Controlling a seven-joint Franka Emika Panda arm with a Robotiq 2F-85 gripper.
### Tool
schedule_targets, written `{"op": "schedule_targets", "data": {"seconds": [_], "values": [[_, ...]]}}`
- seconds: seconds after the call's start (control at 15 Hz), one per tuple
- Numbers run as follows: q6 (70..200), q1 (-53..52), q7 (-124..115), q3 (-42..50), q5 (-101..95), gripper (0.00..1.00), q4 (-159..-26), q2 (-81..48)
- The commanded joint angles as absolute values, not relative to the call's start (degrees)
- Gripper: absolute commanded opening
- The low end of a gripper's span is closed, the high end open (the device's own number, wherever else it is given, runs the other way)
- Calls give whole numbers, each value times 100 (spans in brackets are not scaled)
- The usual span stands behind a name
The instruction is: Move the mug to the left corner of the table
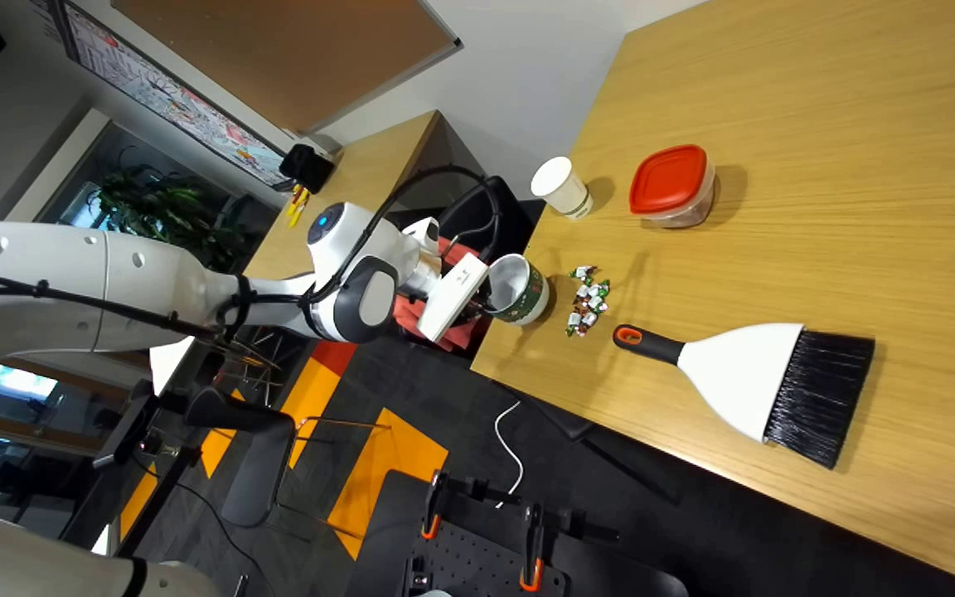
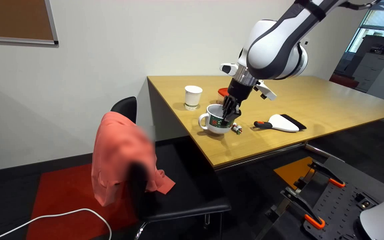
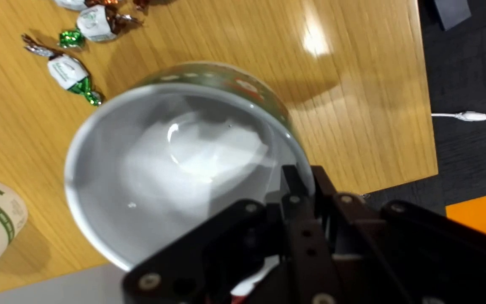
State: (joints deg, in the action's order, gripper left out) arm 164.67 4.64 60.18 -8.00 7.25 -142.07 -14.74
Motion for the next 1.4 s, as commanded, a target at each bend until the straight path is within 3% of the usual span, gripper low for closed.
{"op": "schedule_targets", "data": {"seconds": [0.0, 0.4, 0.47, 0.6, 1.07, 1.13, 1.33], "values": [[16835, 458, 5786, -777, 322, 2, -14169, -1626], [16911, 445, 5524, -780, -184, 2, -14214, -1680], [16915, 446, 5489, -790, -253, 35, -14275, -1609], [16976, 446, 5452, -806, -375, 43, -14412, -1406], [16205, 745, 6069, -1295, 484, 95, -14729, -360], [15997, 683, 6136, -1249, 748, 100, -14723, -212], [15273, 434, 6023, -877, 1144, 100, -14662, 187]]}}
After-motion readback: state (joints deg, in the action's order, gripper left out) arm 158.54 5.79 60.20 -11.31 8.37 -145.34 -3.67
